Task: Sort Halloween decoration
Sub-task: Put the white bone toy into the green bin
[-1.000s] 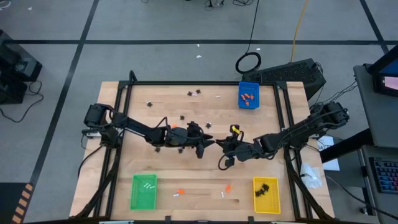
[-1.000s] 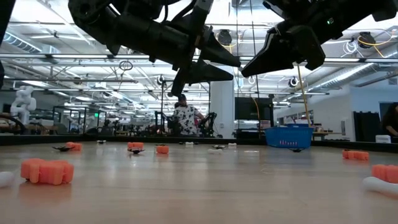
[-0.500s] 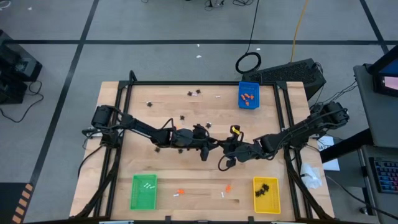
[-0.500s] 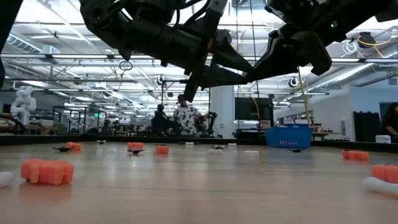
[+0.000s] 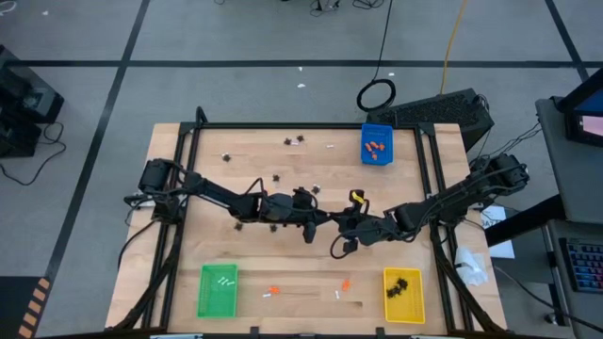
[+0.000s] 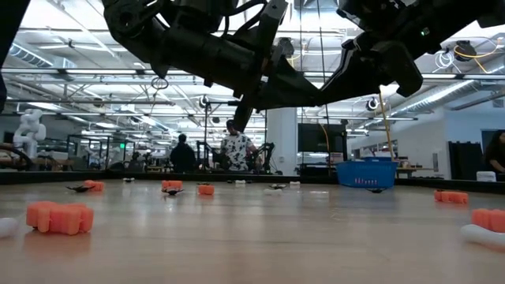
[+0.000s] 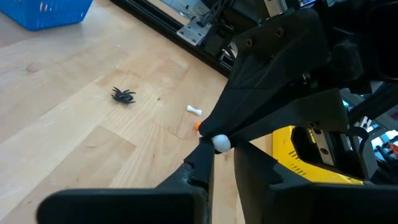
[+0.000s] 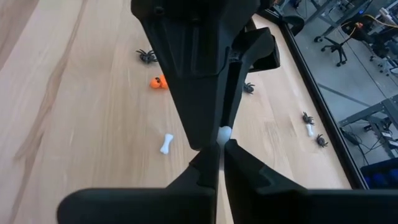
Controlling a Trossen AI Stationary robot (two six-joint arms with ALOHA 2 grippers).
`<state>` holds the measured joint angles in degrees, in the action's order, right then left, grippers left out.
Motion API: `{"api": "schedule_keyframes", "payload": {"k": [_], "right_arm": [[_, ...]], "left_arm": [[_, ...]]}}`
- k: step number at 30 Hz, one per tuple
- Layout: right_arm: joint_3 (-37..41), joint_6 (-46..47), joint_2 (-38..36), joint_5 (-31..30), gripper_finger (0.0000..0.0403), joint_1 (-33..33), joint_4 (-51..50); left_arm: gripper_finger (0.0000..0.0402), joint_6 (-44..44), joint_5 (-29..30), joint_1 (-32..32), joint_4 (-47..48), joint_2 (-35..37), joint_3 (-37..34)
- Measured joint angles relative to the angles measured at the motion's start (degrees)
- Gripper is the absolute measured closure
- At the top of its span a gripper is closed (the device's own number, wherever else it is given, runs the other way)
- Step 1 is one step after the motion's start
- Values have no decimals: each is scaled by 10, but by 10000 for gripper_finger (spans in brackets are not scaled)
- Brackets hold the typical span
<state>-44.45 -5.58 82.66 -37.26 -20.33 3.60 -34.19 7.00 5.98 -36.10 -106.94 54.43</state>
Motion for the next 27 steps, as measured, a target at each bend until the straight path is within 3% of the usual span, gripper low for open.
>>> {"api": "schedule_keyframes", "payload": {"k": [9, 19, 27], "right_arm": [[-1, 11, 0, 0, 397, 0, -14], [-2, 11, -1, 14, 397, 0, -14], [-2, 11, -1, 13, 397, 0, -15]], "left_arm": [[374, -1, -5, 0, 0, -1, 0], [279, -16, -10, 0, -6, -1, 0], [268, -29, -12, -8, -9, -1, 0]]}}
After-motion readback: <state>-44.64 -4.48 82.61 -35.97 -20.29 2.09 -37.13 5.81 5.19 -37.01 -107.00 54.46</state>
